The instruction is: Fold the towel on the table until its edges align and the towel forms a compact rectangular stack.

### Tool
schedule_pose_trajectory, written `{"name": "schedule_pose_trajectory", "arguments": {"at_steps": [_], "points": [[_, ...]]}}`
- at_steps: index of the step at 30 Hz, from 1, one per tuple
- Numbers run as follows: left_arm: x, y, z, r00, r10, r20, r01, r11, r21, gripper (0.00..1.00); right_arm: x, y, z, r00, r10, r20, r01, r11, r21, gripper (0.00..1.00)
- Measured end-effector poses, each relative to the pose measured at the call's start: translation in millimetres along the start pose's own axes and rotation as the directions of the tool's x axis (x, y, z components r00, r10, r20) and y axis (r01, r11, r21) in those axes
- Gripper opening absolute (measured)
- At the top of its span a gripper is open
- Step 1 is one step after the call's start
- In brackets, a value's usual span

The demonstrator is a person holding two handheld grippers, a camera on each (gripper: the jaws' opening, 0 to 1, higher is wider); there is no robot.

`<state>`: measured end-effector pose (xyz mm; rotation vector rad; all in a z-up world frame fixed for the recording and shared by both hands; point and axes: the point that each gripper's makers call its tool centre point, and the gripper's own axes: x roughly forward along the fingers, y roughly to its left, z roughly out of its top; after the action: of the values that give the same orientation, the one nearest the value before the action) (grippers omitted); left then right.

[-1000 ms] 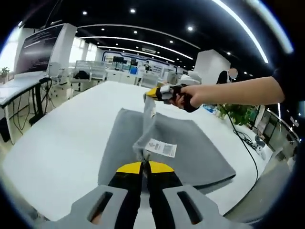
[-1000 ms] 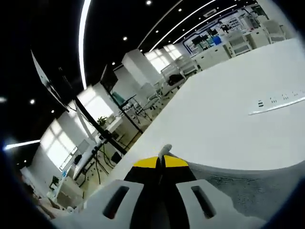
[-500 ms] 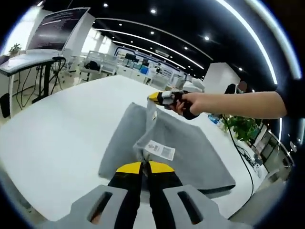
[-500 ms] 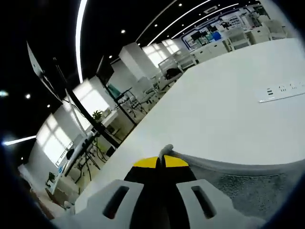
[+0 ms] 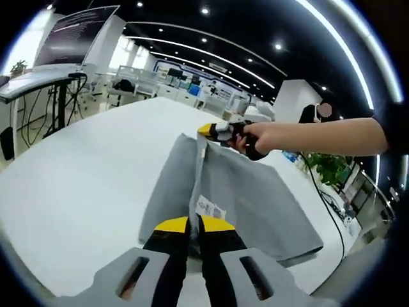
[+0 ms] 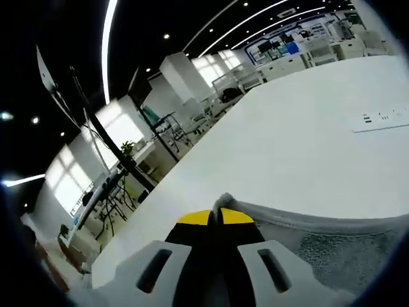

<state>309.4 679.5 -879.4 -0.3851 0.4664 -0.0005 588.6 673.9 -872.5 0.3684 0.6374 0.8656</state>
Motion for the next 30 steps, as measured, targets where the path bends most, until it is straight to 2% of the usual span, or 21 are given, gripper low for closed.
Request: {"name": "schedule_pose_trajectory", "arguments": {"at_steps": [3, 8, 12, 15, 19, 22, 26, 30], "points": [[-0.7, 3.6, -0.5, 0.999, 0.036, -0.006, -0.036, 0.999, 0.012, 0.06, 0.4, 3.6, 1.1, 1.0, 0.018, 0.003, -0.018, 1.0, 0.007, 0.0], [-1.1, 6.5, -5.5, 0.997, 0.08, -0.025, -0.079, 0.997, 0.017, 0.06, 0.3, 4.0, 2.8, 0.999, 0.042, -0.01, -0.042, 0.999, -0.027, 0.01], [-1.2, 17.9, -9.1, 0.991, 0.128, -0.044, -0.126, 0.991, 0.044, 0.07, -5.0, 1.4, 3.0, 0.998, 0.048, -0.03, -0.051, 0.996, -0.074, 0.03], [-0.6, 25.2, -9.7, 0.987, 0.15, -0.049, -0.147, 0.987, 0.069, 0.16, -12.5, -1.3, 2.6, 0.998, 0.045, -0.04, -0.049, 0.995, -0.091, 0.04], [0.3, 28.8, -11.9, 0.986, 0.15, -0.066, -0.141, 0.982, 0.123, 0.22, -20.9, -12.1, 1.2, 0.998, 0.022, -0.054, -0.029, 0.991, -0.129, 0.09], [2.0, 30.8, -10.9, 0.986, 0.146, -0.077, -0.131, 0.976, 0.172, 0.24, -36.4, -19.8, 1.0, 0.998, -0.003, -0.059, -0.007, 0.985, -0.173, 0.12], [4.7, 32.4, -11.1, 0.986, 0.136, -0.094, -0.115, 0.972, 0.205, 0.26, -50.3, -30.2, 0.3, 0.997, -0.036, -0.071, 0.021, 0.978, -0.206, 0.19], [6.3, 35.9, -9.7, 0.985, 0.139, -0.1, -0.115, 0.971, 0.211, 0.27, -63.0, -43.4, 3.2, 0.996, -0.06, -0.067, 0.045, 0.978, -0.203, 0.2]]}}
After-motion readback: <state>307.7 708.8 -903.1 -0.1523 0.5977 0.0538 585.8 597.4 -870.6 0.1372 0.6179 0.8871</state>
